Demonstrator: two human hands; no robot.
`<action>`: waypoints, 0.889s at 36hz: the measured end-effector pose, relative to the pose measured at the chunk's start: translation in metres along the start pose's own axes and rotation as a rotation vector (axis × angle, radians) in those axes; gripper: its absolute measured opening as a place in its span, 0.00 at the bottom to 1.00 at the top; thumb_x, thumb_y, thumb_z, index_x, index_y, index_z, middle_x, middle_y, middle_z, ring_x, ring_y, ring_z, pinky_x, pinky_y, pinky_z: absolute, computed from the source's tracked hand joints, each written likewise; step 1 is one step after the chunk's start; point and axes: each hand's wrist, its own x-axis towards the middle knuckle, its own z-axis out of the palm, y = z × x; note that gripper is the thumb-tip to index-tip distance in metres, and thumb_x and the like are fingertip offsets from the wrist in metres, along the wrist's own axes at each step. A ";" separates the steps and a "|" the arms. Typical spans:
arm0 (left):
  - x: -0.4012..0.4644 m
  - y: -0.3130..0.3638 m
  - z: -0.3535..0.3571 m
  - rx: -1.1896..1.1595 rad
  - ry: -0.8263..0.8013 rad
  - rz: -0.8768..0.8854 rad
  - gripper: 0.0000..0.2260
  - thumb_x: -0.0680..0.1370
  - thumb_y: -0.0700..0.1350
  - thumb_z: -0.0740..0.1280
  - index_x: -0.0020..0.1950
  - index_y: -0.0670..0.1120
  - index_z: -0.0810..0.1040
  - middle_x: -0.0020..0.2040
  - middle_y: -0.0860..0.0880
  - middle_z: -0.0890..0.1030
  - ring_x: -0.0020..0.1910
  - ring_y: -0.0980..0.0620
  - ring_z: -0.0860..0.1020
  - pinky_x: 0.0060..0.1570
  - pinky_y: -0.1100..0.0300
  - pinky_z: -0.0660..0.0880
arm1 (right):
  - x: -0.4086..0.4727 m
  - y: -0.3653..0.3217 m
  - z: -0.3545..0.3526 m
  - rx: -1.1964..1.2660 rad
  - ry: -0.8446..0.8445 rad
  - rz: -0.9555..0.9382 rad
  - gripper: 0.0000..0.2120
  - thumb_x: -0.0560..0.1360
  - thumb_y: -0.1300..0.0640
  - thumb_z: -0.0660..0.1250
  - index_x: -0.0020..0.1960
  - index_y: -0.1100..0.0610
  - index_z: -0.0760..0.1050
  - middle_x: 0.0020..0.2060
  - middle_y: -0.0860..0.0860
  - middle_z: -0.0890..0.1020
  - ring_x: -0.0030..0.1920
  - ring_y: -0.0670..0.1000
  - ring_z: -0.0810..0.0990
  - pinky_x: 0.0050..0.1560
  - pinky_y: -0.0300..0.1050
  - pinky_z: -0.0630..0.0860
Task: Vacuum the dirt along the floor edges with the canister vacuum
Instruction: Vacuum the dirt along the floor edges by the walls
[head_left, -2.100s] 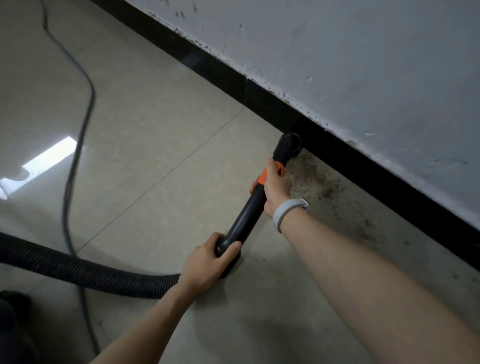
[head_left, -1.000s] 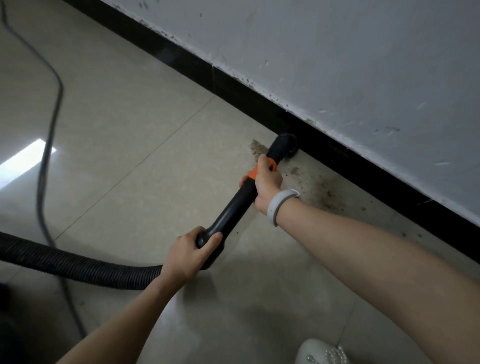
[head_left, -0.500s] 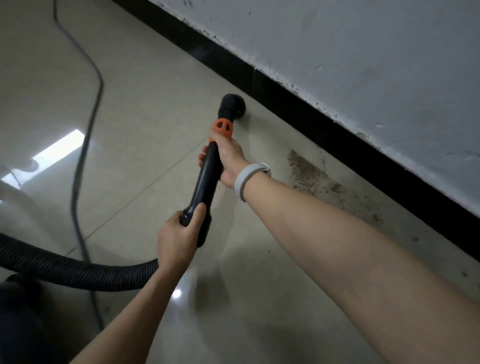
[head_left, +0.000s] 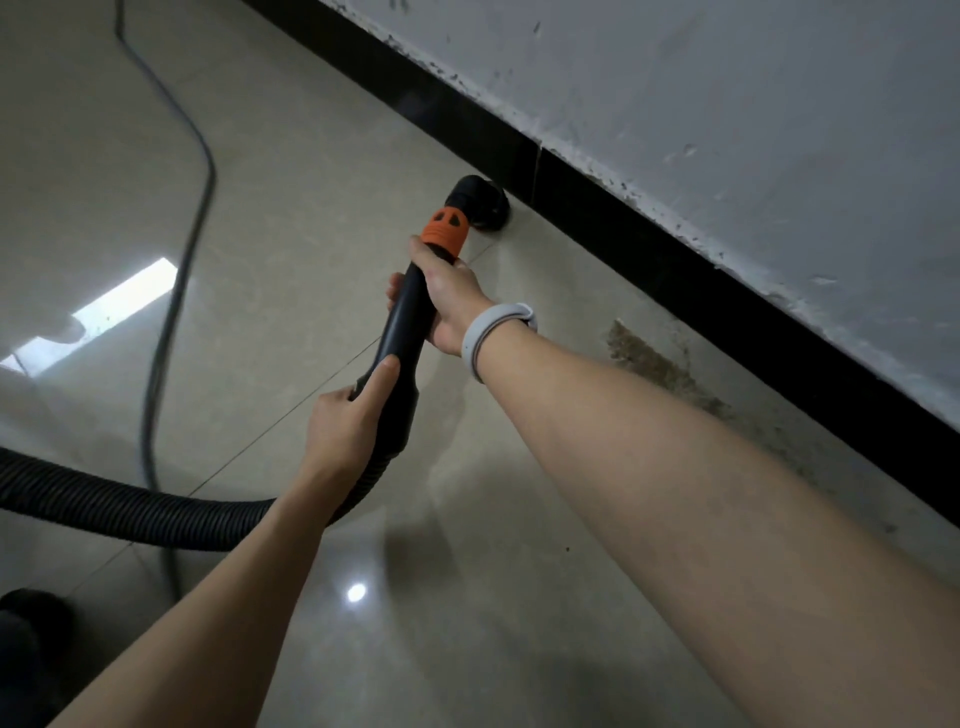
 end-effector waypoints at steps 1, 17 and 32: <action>-0.001 0.002 -0.001 -0.010 -0.023 0.003 0.22 0.76 0.59 0.65 0.37 0.39 0.78 0.29 0.43 0.76 0.25 0.49 0.75 0.25 0.62 0.72 | -0.002 0.000 -0.002 0.013 0.002 0.004 0.15 0.79 0.53 0.66 0.60 0.58 0.65 0.35 0.55 0.77 0.32 0.52 0.77 0.38 0.48 0.78; -0.032 -0.007 -0.004 0.114 -0.251 0.020 0.37 0.61 0.71 0.63 0.40 0.35 0.80 0.26 0.44 0.77 0.24 0.47 0.74 0.30 0.57 0.70 | -0.053 0.019 -0.043 0.085 0.106 -0.018 0.21 0.80 0.52 0.64 0.68 0.59 0.63 0.39 0.54 0.76 0.33 0.52 0.79 0.41 0.49 0.80; -0.082 -0.010 0.029 0.111 -0.451 0.020 0.29 0.62 0.68 0.67 0.37 0.41 0.83 0.28 0.43 0.78 0.26 0.47 0.74 0.32 0.56 0.70 | -0.120 0.030 -0.103 0.164 0.290 -0.029 0.12 0.81 0.51 0.62 0.55 0.60 0.67 0.37 0.55 0.75 0.33 0.52 0.79 0.44 0.50 0.81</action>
